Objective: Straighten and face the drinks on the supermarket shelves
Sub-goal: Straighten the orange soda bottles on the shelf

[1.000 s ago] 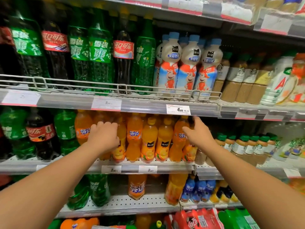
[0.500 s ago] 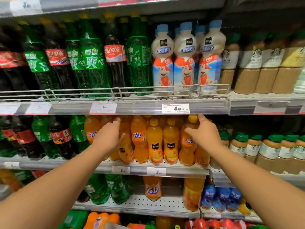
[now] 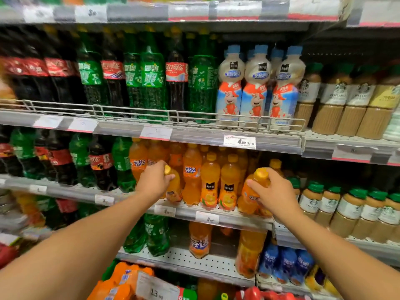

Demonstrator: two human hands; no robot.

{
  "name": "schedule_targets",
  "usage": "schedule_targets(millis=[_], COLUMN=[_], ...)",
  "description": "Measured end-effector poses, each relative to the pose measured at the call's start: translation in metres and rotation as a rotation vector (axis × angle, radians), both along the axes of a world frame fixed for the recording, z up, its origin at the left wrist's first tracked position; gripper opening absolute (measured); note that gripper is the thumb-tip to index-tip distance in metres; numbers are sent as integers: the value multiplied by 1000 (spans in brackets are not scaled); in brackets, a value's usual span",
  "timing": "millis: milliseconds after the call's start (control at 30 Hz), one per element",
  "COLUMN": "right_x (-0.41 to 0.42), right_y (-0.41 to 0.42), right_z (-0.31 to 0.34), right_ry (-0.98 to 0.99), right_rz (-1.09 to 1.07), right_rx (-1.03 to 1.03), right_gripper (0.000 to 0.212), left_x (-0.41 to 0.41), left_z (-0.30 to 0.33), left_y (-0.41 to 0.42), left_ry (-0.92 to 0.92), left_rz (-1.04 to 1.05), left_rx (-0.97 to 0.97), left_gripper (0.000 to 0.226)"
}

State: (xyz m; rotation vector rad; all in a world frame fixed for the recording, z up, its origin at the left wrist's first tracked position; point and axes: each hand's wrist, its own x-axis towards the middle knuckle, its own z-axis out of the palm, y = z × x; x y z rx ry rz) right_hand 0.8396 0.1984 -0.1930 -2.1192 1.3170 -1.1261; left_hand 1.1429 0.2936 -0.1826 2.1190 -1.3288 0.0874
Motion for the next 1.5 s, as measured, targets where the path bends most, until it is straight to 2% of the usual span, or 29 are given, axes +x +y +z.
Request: schedule_targets(millis=[133, 233, 333, 467, 600, 733, 900, 1067, 1200, 1333, 1400, 1500], right_x=[11, 33, 73, 138, 195, 231, 252, 268, 283, 297, 297, 296], right_y=[26, 47, 65, 78, 80, 68, 54, 39, 26, 3, -5, -18], right_z=[25, 45, 57, 59, 50, 37, 22, 18, 27, 49, 51, 48], right_ry=[72, 95, 31, -24, 55, 121, 182, 215, 279, 300, 299, 290], right_rz=[-30, 17, 56, 94, 82, 34, -44, -115, -127, -97, -87, -90], right_rx=[-80, -104, -87, -40, -75, -56, -21, 60, 88, 302, 398, 433], right_gripper=[26, 27, 26, 24, 27, 31, 34, 53, 38, 24, 26, 33], left_x=[19, 37, 59, 97, 130, 158, 176, 174, 172, 168, 166, 163], left_z=[15, 33, 35, 15, -14, -33, -46, -60, -62, -62, -60, -57], left_y=[18, 31, 53, 88, 115, 133, 148, 155, 149, 141, 137, 131], left_ry=[21, 49, 61, 170, 326, 332, 364, 474, 504, 562, 586, 605], left_rz=[-9, -38, -71, -52, -56, -79, -150, -203, -224, -238, -240, -250], left_rx=[-96, -73, -30, -53, -97, -34, -50, -124, -129, -150, -162, -166], left_gripper=[30, 30, 29, 29, 23, 26, 23, 14, 16, 14, 12, 9])
